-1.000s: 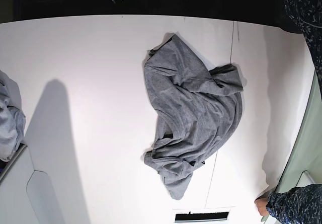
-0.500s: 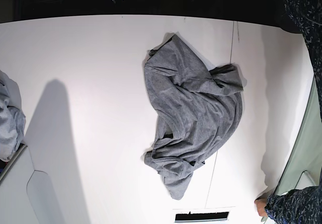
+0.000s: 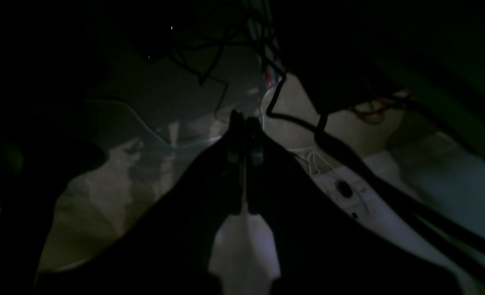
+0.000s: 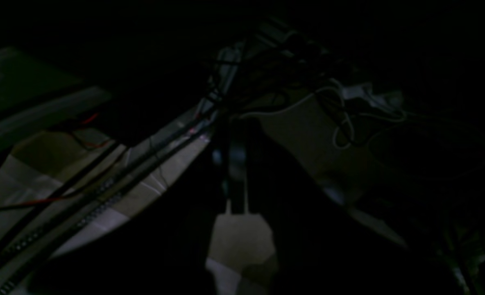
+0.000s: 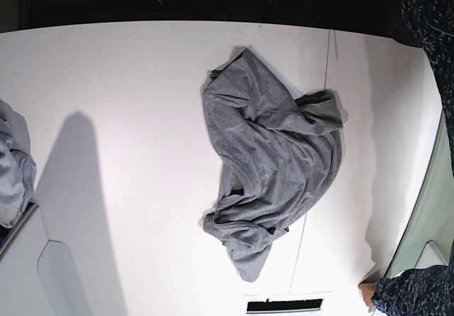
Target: Layout the t-shirt on the table in an organized manner, then fold the t-shirt properly
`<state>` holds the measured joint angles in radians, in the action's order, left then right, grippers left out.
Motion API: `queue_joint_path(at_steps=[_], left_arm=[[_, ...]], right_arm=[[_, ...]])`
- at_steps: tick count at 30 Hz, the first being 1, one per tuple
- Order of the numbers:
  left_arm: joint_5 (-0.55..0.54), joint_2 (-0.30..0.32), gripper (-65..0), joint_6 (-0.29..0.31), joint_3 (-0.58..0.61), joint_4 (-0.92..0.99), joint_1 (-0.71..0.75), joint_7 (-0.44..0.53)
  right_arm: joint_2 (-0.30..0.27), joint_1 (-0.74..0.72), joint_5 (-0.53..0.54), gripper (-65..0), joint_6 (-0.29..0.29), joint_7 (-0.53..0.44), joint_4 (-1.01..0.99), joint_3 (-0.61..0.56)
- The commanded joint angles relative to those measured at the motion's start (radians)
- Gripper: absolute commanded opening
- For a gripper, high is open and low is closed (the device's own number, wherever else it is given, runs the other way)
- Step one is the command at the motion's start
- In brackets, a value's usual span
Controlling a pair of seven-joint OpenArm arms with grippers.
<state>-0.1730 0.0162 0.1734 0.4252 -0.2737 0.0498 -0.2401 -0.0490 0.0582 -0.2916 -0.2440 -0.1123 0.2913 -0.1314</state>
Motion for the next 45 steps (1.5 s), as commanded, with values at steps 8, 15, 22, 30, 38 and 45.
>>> queue_joint_path(at_steps=[8,15,22,30,38,45], left_arm=[[0.002,-0.002,-63.5,0.035,0.001,-0.003,0.006,0.057],[0.029,-0.002,-63.5,0.127,0.001,-0.013,0.007,0.057],[0.029,0.001,-63.5,0.032,0.001,-0.141,0.068,0.056],[0.033,0.029,-63.5,-0.02,-0.001,-0.401,0.219,0.058],[0.032,0.05,-63.5,-0.021,-0.001,-0.494,0.245,0.057],[0.039,0.051,-63.5,-0.111,-0.011,-0.579,0.266,0.033]], right_arm=[[-0.001,0.003,0.004,-65.0,-0.014,-0.012,0.016,-0.002],[-0.001,0.003,0.004,-65.0,-0.014,-0.012,0.018,-0.002],[-0.007,0.01,0.005,-65.0,-0.014,-0.012,0.035,-0.002],[-0.066,0.134,0.087,-65.0,-0.027,-0.011,0.207,-0.002],[-0.126,0.268,0.147,-65.0,-0.086,-0.011,0.435,-0.002],[-0.172,0.374,0.234,-65.0,-0.111,-0.011,0.627,-0.002]])
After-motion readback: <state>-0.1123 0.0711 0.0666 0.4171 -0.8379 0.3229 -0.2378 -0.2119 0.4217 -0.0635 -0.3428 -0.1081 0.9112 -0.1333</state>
